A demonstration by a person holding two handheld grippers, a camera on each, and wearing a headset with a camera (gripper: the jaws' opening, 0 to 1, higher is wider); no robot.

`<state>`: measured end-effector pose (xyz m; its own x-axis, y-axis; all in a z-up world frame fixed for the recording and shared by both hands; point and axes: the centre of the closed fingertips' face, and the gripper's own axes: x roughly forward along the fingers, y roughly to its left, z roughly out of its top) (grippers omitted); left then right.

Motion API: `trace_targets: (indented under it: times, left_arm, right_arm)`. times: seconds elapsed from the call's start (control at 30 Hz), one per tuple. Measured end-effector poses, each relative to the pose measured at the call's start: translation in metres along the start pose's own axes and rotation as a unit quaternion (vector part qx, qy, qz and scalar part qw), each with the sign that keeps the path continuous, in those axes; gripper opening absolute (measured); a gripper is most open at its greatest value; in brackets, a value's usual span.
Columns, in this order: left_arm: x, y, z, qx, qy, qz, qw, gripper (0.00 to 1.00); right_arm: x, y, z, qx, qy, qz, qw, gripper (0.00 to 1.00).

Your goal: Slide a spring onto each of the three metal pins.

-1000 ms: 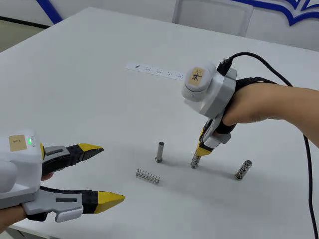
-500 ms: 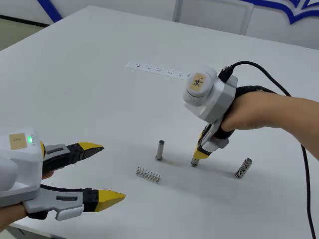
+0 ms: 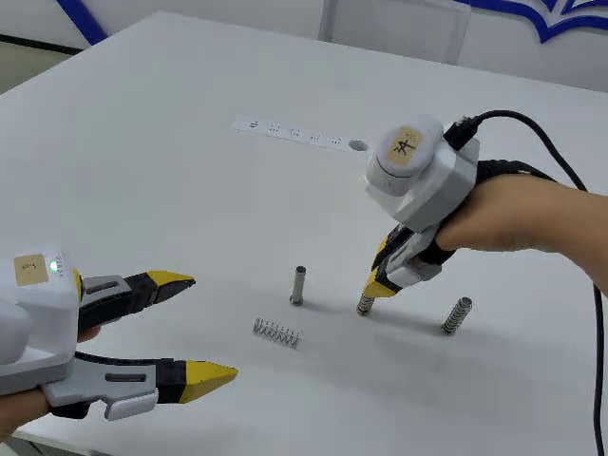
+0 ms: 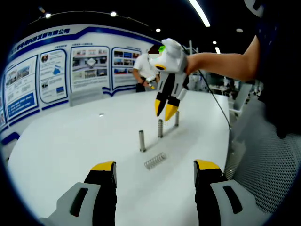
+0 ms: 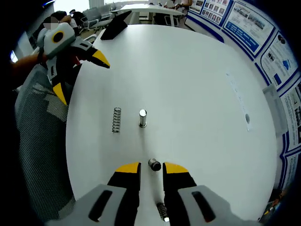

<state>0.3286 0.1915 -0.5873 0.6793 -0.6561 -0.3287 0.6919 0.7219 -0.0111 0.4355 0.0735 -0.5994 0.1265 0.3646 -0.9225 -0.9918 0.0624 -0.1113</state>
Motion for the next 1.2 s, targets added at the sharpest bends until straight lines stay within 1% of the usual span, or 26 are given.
trace_targets:
  times: [0.17,0.2,0.33,0.43,0.6,0.8,0.93,1.2]
  left_arm:
    - [0.0,0.0,0.0,0.0,0.0,0.0,1.0,0.68]
    - [0.001,0.0,-0.001,0.0,0.0,-0.001,1.0,0.68]
    - [0.001,-0.001,0.0,0.0,0.0,-0.002,1.0,0.68]
    - [0.001,-0.001,0.0,0.0,0.0,-0.002,1.0,0.68]
    - [0.0,-0.001,0.001,0.001,0.0,-0.001,1.0,0.68]
    - [-0.001,-0.001,-0.001,0.0,0.001,0.001,1.0,0.68]
    - [-0.003,-0.001,-0.001,0.0,0.001,0.002,1.0,0.68]
    - [-0.005,-0.002,-0.003,0.0,0.005,0.003,1.0,0.68]
  right_arm:
    - [-0.013,0.003,0.007,0.001,-0.024,-0.012,0.9996,0.19]
    - [-0.014,0.005,0.01,0.002,-0.03,-0.011,0.9995,0.19]
    - [-0.015,0.017,0.017,-0.003,-0.041,-0.007,0.9991,0.19]
    - [-0.011,0.027,0.024,-0.006,-0.049,0.003,0.9988,0.19]
    - [0.0,0.044,0.038,-0.008,-0.062,0.02,0.9979,0.19]
    - [0.013,0.061,0.05,-0.017,-0.065,0.039,0.997,0.19]
    - [0.023,0.066,0.06,-0.018,-0.071,0.045,0.9963,0.19]
    - [0.042,0.07,0.072,-0.014,-0.08,0.052,0.9954,0.19]
